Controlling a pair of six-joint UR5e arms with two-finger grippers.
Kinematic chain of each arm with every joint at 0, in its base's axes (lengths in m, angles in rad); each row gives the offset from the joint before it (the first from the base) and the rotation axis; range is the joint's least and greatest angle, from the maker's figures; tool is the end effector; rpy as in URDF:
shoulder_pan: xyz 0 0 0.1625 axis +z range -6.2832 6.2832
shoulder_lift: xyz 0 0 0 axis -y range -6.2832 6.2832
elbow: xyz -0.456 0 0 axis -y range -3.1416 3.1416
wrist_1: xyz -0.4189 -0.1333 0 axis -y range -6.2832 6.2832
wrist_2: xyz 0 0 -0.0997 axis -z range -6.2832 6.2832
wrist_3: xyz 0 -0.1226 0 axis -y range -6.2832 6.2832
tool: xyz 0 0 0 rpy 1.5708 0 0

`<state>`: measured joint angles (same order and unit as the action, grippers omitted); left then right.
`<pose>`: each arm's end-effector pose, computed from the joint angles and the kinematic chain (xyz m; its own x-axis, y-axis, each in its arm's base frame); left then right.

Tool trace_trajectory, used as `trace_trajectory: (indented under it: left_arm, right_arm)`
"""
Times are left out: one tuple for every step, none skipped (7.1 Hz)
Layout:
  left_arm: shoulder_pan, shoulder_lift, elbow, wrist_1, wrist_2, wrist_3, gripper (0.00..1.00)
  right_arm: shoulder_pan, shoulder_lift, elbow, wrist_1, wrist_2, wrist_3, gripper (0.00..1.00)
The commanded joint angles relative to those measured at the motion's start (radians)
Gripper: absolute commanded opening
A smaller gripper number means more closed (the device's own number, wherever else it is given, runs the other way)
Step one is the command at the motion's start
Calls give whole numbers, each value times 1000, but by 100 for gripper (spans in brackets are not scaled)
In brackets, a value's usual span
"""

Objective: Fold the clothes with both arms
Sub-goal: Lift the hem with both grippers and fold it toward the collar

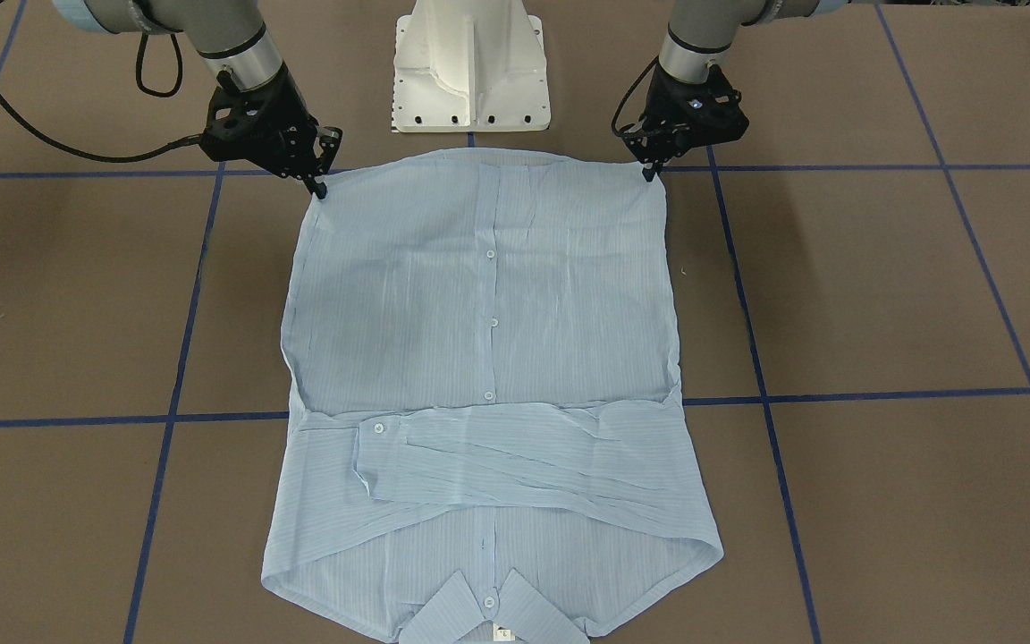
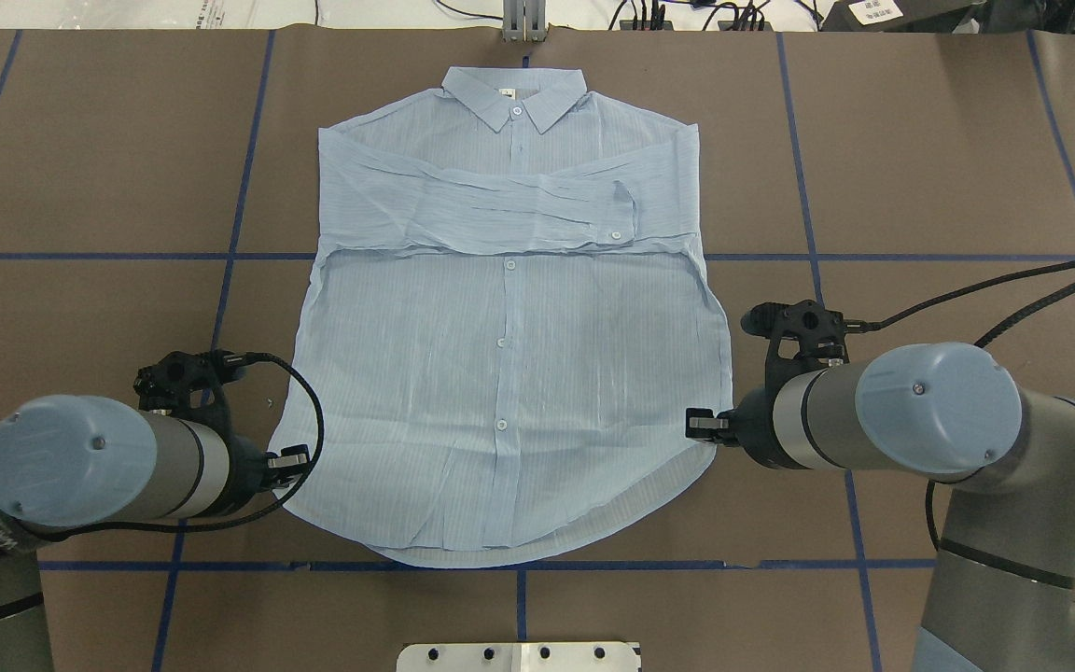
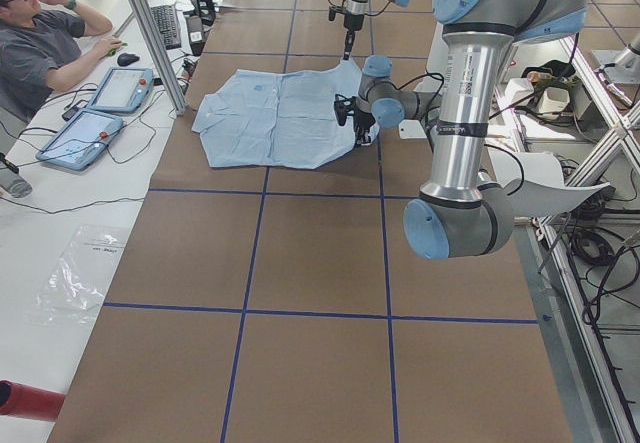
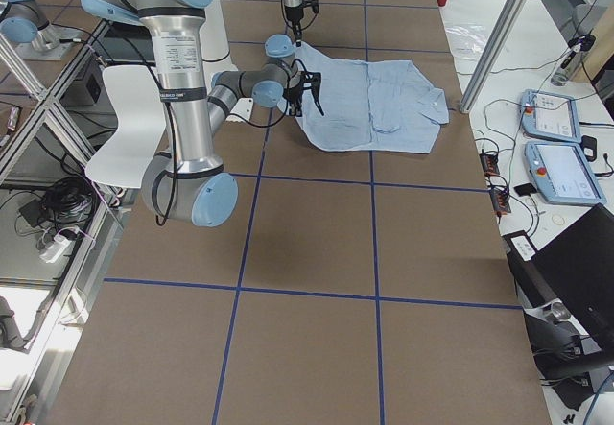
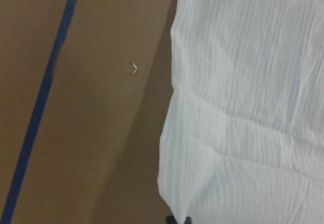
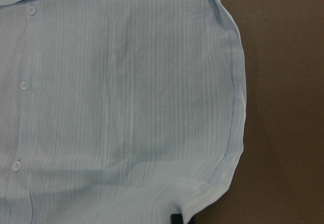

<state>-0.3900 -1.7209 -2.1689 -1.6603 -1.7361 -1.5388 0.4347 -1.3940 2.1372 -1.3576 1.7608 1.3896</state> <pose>0.4488 -0.3068 0.3352 0.6270 -0.2236 -0.7463 0.2420 0.9664 -0.0863 -0.4475 -0.3292 0.3159 0.5636 0.0666 0.8234 -0.1749 0.9838 0.0402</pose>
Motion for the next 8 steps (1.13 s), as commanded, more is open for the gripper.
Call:
trace_trajectory:
  left_arm:
    - [-56,-11,4,-1,-31,35,0]
    - [-64,-11,6,-4,-42,46,0]
    - [-69,-11,9,-10,-49,69,0]
    - [-69,-11,17,-16,-49,69,0]
    - [-69,-16,17,-16,-57,69,0]
    - [-70,-16,15,-25,-100,69,0]
    - [-85,-16,14,-29,-138,71,0]
    - [-98,-17,14,-29,-169,77,0]
  right_arm:
    - [22,-5,0,0,11,-3,0]
    - [35,-5,0,0,12,-4,0]
    - [54,-6,-2,0,22,-6,0]
    - [94,-8,-3,0,67,-18,0]
    - [122,-8,-3,0,97,-21,0]
    - [133,-8,-3,0,101,-21,0]
    - [133,-7,-3,0,101,-21,0]
    - [133,-8,-5,-2,101,-21,0]
